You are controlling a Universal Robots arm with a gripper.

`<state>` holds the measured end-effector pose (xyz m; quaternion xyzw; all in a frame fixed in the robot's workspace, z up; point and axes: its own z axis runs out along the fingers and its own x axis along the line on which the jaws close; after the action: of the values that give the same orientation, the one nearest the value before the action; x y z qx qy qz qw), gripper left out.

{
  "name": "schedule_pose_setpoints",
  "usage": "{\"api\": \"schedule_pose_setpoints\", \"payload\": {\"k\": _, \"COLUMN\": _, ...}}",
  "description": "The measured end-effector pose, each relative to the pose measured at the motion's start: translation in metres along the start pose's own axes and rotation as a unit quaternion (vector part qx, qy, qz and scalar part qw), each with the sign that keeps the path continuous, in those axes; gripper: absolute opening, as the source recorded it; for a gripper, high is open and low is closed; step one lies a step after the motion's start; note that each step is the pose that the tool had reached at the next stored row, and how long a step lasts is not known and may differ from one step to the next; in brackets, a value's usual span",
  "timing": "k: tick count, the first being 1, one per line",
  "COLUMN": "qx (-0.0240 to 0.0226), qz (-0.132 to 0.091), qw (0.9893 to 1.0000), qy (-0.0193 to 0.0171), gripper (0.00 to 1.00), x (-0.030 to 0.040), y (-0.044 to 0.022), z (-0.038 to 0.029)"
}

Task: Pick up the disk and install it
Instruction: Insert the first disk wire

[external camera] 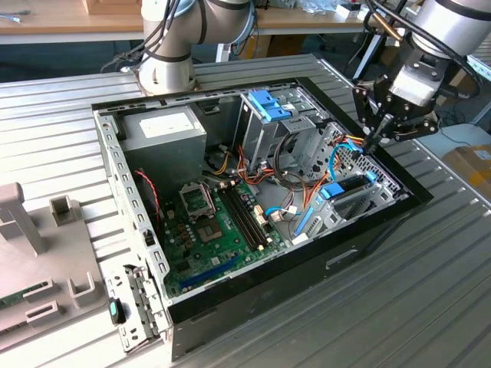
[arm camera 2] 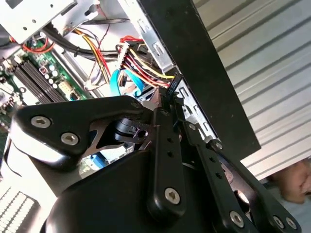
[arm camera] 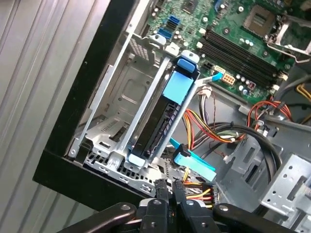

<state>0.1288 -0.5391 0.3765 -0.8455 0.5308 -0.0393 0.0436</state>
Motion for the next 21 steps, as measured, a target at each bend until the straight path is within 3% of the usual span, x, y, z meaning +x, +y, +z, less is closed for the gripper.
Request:
{"api": "schedule_pose_setpoints", "payload": {"k": 7, "qx": -0.0006, "qz": 0.052, "qw": 0.9986, "qy": 0.0049, "gripper": 0.16, "x": 0.0002, "y": 0.0001, "z": -0.0001}}
{"api": "schedule_pose_setpoints", "payload": {"k": 9, "qx": 0.0019, "qz": 0.057, "qw": 0.9984, "qy": -0.0005, "gripper": 0.16, "x": 0.0005, "y": 0.0003, "z": 0.0000}}
{"api": "schedule_pose_setpoints", "payload": {"k": 10, "qx": 0.0056, "qz": 0.060, "qw": 0.9981, "qy": -0.0094, "gripper": 0.16, "x": 0.0009, "y": 0.0005, "z": 0.0000}}
{"api": "schedule_pose_setpoints", "payload": {"k": 11, "qx": 0.0079, "qz": 0.063, "qw": 0.9979, "qy": -0.0147, "gripper": 0.16, "x": 0.0012, "y": 0.0006, "z": -0.0001}}
{"api": "schedule_pose_setpoints", "payload": {"k": 13, "qx": 0.0083, "qz": 0.068, "qw": 0.9976, "qy": -0.0151, "gripper": 0.16, "x": 0.0014, "y": 0.0006, "z": 0.0000}}
{"api": "schedule_pose_setpoints", "payload": {"k": 17, "qx": 0.0085, "qz": 0.111, "qw": 0.9938, "qy": -0.0098, "gripper": 0.16, "x": 0.0015, "y": 0.0007, "z": 0.0000}}
{"api": "schedule_pose_setpoints", "payload": {"k": 21, "qx": 0.0123, "qz": 0.119, "qw": 0.9926, "qy": -0.0196, "gripper": 0.16, "x": 0.0041, "y": 0.0021, "z": 0.0000}}
